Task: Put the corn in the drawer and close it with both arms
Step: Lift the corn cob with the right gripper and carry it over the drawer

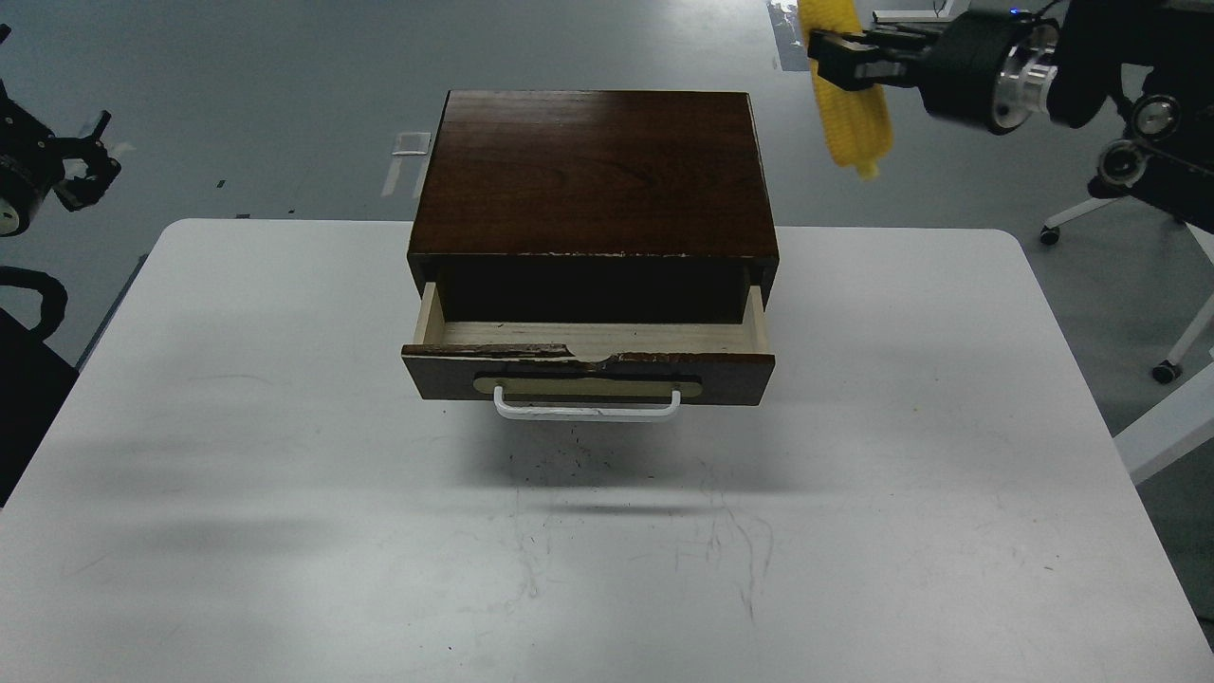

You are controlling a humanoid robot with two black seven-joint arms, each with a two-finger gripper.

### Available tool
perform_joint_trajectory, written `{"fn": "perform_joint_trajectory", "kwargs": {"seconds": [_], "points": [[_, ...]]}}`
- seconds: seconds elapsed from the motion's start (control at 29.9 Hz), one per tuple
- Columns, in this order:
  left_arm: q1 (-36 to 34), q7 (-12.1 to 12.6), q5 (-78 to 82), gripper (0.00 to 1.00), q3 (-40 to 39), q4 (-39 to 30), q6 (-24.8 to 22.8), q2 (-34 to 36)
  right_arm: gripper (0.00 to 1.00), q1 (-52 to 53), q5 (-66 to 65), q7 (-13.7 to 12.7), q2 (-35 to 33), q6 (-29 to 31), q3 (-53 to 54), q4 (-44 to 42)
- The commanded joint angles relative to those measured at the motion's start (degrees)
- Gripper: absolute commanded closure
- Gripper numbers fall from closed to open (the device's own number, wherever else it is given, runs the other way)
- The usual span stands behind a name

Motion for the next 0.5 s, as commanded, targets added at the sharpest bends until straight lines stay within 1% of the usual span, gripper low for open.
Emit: {"fn": "perform_joint_trajectory", "kwargs": {"seconds": [0.0, 0.13, 0.2, 0.27, 0.33, 0.47], "points": [[0.3, -0.1, -0.6, 0.02, -0.3, 0.0, 0.0, -0.2, 0.83, 1.6, -4.6, 1.1, 5.4, 0.1, -0.2, 0.1], [0.5, -0.1, -0.7, 0.02, -0.3, 0.1, 0.0, -0.3, 0.83, 1.5, -14.4, 2.3, 12.0, 0.1, -0.4, 0.5], [0.7, -0.1, -0.6, 0.02, -0.3, 0.0, 0.0, -0.2, 0.83, 1.5, -17.7, 2.8, 13.5, 0.1, -0.6, 0.6], [0.8, -0.1, -0.7, 0.02, -0.3, 0.1, 0.0, 0.0, 0.83, 1.6, -23.5, 4.6, 15.3, 0.1, -1.9, 0.8], [0.9, -0.1, -0.9, 0.02, -0.3, 0.1, 0.0, 0.1, 0.83, 1.6, -27.0, 5.4, 17.0, 0.1, -2.7, 1.4], [1.2, -0.1, -0.9, 0.02, -0.3, 0.1, 0.0, 0.2, 0.83, 1.6, -30.2, 5.8, 18.6, 0.1, -5.9, 1.0]]}}
